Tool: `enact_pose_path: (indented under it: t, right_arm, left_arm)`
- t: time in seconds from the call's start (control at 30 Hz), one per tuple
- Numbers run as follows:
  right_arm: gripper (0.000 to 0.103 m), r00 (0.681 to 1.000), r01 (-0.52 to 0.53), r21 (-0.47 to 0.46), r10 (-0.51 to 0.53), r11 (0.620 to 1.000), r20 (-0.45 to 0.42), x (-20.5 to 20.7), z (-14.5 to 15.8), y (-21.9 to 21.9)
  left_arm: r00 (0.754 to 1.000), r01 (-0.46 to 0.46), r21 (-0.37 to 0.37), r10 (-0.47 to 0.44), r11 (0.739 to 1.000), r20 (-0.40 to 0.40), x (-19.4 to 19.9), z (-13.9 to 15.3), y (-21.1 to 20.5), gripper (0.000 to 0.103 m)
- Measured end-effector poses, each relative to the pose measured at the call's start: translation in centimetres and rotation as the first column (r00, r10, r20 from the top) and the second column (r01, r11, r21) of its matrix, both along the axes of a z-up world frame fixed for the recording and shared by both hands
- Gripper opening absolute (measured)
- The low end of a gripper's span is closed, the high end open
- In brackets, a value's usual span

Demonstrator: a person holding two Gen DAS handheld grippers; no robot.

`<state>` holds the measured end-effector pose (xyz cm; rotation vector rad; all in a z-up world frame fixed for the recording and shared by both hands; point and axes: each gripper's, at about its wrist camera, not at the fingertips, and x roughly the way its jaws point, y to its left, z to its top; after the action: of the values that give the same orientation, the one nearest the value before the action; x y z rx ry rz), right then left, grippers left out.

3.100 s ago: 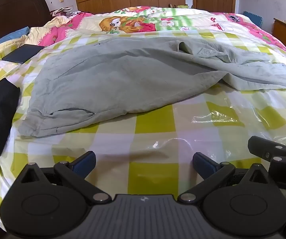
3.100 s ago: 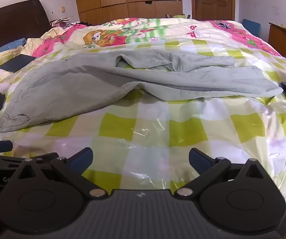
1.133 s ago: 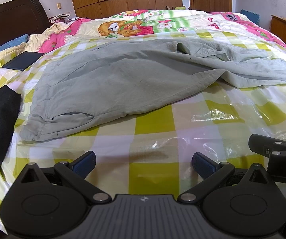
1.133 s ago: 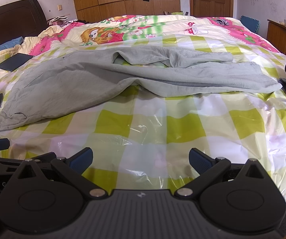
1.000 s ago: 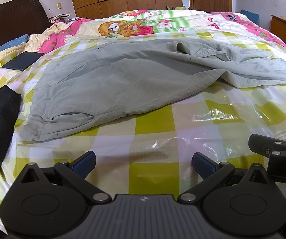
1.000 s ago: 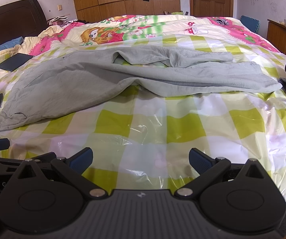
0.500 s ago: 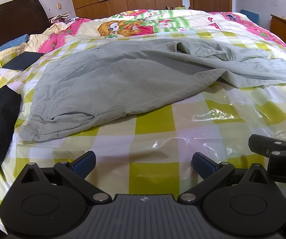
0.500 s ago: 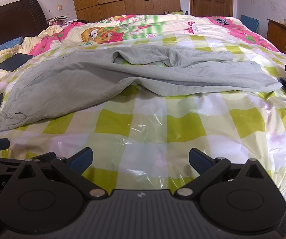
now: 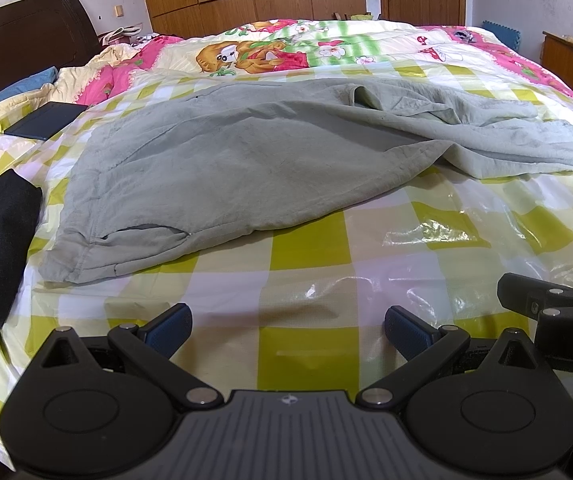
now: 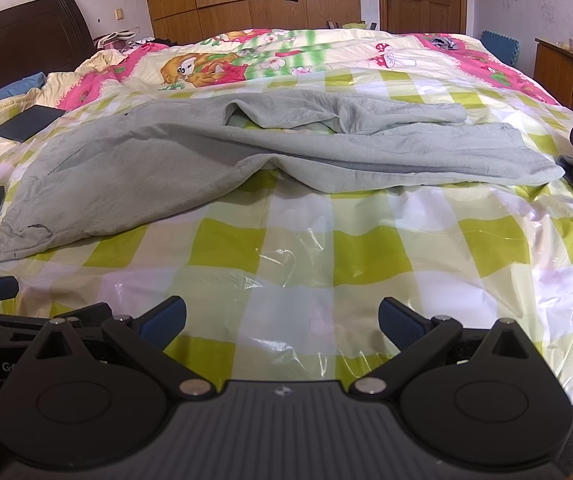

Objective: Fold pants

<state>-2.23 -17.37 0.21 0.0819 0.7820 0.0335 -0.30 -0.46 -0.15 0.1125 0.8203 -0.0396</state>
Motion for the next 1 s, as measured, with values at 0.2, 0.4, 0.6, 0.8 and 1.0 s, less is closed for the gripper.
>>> enact_pose_path:
  t: [0.2, 0.4, 0.6, 0.8, 1.0]
  right_arm:
    - [0.102, 1.000, 0.010, 0.007, -0.010, 1.000, 0.011, 0.2, 0.6, -0.4]
    - [0.102, 0.997, 0.059, 0.014, -0.059, 0.998, 0.044, 1.8, 2.0, -2.9]
    - [0.101, 0.969, 0.236, 0.092, -0.241, 0.967, 0.046, 4.9, 2.5, -10.5]
    - [0.076, 0.917, 0.394, 0.302, -0.395, 0.868, -0.059, 8.7, 0.3, -19.4]
    - [0.044, 0.880, 0.461, 0.416, -0.466, 0.784, -0.095, 11.8, -1.5, -24.3]
  left_arm:
    - [1.000, 0.003, -0.038, -0.003, 0.999, 0.004, 0.4, 0.4, 0.0, 0.103]
    - [0.991, 0.098, 0.040, -0.101, 0.994, 0.089, 1.8, 1.6, -2.8, 0.103]
    - [0.969, 0.207, 0.046, -0.212, 0.977, 0.129, 4.8, 2.4, -7.1, 0.103]
    - [0.936, 0.314, 0.102, -0.326, 0.944, 0.133, 7.3, 1.4, -12.0, 0.103]
    - [0.916, 0.362, 0.121, -0.377, 0.924, 0.138, 8.2, 0.5, -14.4, 0.103]
